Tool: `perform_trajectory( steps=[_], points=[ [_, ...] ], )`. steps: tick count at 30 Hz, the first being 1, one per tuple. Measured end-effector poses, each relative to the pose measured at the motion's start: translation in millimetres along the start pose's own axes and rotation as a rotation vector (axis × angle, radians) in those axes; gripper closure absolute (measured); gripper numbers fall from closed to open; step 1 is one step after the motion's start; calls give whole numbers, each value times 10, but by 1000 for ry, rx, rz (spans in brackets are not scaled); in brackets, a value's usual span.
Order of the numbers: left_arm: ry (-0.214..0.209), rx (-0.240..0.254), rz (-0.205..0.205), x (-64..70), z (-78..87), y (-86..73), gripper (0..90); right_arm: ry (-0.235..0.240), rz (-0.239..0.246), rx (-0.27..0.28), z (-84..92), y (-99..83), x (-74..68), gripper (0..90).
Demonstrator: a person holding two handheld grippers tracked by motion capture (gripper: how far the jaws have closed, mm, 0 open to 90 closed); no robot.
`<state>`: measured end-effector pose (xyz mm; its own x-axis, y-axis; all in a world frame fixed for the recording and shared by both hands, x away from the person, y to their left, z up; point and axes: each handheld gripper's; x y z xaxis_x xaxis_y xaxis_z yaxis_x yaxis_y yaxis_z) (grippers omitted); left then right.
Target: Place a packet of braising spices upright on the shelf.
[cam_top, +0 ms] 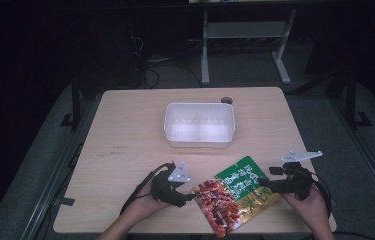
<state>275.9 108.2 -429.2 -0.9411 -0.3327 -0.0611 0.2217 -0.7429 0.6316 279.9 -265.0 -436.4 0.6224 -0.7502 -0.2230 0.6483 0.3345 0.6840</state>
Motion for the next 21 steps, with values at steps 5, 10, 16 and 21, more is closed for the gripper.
perform_trajectory(
  steps=[5,10,16,21],
  points=[
    [-22,-4,-19,55,-88,136,442,-18,0,-15,17,70,69,305],
    [-57,-21,-36,136,-211,245,471,-10,-41,-35,10,144,203,323],
    [-91,-62,-58,232,-358,288,563,33,-85,-67,-44,92,241,407],
    [-103,-81,-59,267,-438,284,577,63,-119,-86,-36,32,268,456]
  ],
)
Point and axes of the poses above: each handheld gripper's, and its own axes: z roughly backward along the jaws, y roughly out of its top, x roughly to its right, and after that the axes turned 1 degree about y, right-handed
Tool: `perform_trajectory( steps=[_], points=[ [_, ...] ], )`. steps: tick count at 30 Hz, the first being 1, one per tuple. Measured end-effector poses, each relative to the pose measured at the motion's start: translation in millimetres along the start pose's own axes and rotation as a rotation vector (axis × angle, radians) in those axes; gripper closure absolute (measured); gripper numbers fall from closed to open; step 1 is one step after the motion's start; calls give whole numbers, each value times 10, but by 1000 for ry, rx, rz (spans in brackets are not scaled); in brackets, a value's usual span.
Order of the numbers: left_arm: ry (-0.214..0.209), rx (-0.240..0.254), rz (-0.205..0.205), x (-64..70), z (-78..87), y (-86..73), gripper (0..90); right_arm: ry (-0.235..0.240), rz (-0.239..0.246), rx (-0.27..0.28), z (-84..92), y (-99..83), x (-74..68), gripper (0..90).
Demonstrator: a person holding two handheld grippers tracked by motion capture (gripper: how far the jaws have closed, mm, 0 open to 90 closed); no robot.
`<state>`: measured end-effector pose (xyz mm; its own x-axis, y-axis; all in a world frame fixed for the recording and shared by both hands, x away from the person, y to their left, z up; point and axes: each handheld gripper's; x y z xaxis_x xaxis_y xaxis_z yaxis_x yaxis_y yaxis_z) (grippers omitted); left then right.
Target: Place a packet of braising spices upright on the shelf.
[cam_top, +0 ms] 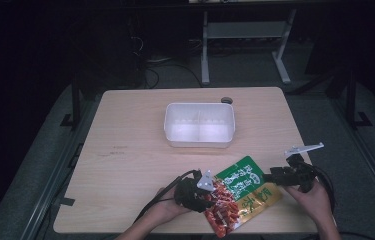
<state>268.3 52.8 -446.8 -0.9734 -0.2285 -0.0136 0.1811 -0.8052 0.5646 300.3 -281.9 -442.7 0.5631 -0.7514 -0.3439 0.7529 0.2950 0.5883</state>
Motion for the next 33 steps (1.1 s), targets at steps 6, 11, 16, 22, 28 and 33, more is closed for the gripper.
perform_trajectory(
  steps=[6,11,16,22,28,33],
  points=[
    [-11,4,11,-7,-10,-6,585,12,-16,-57,-90,-31,11,521],
    [-7,4,7,2,-18,-13,586,41,-10,-77,-127,-26,-26,557],
    [-5,9,8,3,-22,-25,586,83,-14,-55,-92,-27,-45,582],
    [-7,5,6,0,-26,-25,586,162,7,-35,-65,0,-116,656],
    [-4,4,3,4,-27,-25,585,171,14,-110,-246,-9,-148,670],
    [-1,14,5,12,-31,-32,584,141,14,-108,-256,-12,-153,769]
  ],
)
Point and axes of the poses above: each handheld gripper's, and its own axes: z roughly backward along the jaws, y roughly out of its top, x roughly to its right, and after that the axes turned 1 degree about y, right-handed
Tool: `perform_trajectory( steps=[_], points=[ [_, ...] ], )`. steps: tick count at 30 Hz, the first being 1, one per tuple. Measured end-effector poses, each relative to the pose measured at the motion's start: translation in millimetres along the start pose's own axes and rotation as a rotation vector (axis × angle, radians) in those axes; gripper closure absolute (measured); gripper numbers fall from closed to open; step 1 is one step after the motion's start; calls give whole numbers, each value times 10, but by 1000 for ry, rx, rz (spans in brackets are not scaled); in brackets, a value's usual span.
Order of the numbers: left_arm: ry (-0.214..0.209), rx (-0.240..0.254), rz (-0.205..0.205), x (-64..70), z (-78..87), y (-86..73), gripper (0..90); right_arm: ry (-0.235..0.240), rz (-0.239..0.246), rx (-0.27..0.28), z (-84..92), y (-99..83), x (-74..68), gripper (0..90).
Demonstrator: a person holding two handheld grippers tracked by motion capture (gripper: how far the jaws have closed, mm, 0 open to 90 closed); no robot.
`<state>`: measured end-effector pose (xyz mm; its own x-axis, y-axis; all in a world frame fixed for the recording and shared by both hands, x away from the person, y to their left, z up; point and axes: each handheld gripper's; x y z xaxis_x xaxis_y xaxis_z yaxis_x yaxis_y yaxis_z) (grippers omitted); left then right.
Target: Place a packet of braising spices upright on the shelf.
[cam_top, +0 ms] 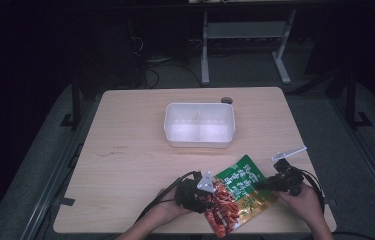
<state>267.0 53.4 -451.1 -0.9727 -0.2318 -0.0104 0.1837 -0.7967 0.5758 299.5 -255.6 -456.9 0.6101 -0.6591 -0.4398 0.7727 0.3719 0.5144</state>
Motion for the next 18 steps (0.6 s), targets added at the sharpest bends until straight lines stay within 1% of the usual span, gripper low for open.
perform_trajectory(
  steps=[1,2,3,5,6,10,15,16,17,18],
  points=[
    [1,3,2,3,0,-4,584,-4,-2,3,6,-3,4,793],
    [1,6,3,3,1,-7,584,-7,-6,4,10,-7,9,799],
    [0,12,7,4,1,-12,583,-10,-11,2,4,-15,17,831],
    [3,8,2,-3,8,-10,577,-14,-18,-1,-4,-20,20,844],
    [6,7,5,-10,14,-11,557,-13,-20,-1,-5,-22,22,848],
    [5,26,19,-41,65,-29,542,0,-25,6,0,-28,39,865],
    [17,34,21,-66,143,-61,520,8,-34,10,7,-27,40,878],
    [23,39,23,-73,163,-73,505,9,-34,11,9,-27,42,878],
    [31,57,32,-95,217,-100,490,12,-36,13,12,-27,46,878],
    [31,57,32,-95,217,-100,482,16,-39,16,16,-28,48,880]
  ],
)
Point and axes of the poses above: each handheld gripper's, and its own axes: z roughly backward along the jaws, y roughly out of its top, x roughly to its right, and after that the axes turned 1 degree about y, right-handed
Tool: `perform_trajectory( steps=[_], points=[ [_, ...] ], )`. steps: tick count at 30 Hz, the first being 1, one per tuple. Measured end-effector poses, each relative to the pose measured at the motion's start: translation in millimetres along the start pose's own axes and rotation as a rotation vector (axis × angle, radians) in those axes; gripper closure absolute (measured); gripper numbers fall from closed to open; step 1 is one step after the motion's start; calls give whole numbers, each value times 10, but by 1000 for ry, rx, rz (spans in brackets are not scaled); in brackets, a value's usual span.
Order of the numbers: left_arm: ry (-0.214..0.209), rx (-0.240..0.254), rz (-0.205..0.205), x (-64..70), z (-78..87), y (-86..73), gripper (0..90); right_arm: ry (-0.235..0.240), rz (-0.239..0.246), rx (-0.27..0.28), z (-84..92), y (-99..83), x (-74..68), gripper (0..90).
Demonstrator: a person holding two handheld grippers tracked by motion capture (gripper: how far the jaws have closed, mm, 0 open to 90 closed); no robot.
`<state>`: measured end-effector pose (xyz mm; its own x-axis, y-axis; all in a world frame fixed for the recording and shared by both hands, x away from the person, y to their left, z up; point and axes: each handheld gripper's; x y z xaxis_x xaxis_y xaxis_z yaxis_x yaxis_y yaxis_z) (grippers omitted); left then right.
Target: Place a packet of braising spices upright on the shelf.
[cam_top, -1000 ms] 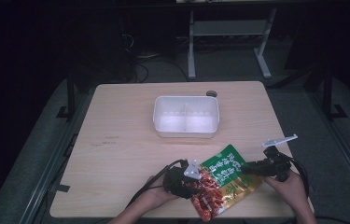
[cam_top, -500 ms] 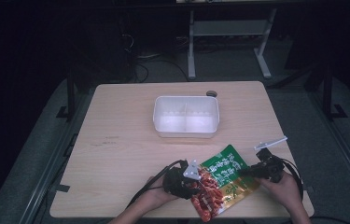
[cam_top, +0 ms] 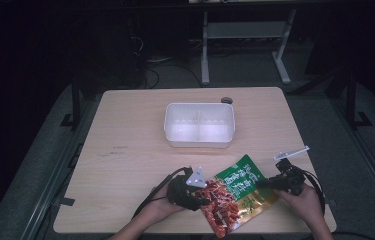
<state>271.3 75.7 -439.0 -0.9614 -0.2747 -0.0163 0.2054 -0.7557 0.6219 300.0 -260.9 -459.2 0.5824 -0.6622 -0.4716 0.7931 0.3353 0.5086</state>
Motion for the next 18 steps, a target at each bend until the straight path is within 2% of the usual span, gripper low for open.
perform_trajectory(
  steps=[1,8,9,12,13,18],
  points=[
    [10,15,11,-17,58,-23,473,2,2,3,5,0,3,882],
    [43,27,14,-94,257,-123,433,15,-2,19,35,21,-10,892],
    [53,34,30,-122,312,-175,424,18,-3,23,41,23,-13,893],
    [62,38,38,-151,365,-235,384,21,2,28,68,32,-30,893],
    [69,42,57,-174,404,-289,371,23,2,31,76,37,-34,893],
    [93,49,72,-223,528,-405,334,24,7,51,134,82,-84,894]
  ],
)
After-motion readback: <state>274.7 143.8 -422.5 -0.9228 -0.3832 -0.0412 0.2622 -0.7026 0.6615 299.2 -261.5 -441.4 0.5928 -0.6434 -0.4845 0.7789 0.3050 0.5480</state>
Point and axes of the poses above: each handheld gripper's, and its own axes: z roughly backward along the jaws, y roughly out of its top, x roughly to its right, and after that the axes turned 1 degree about y, right-handed
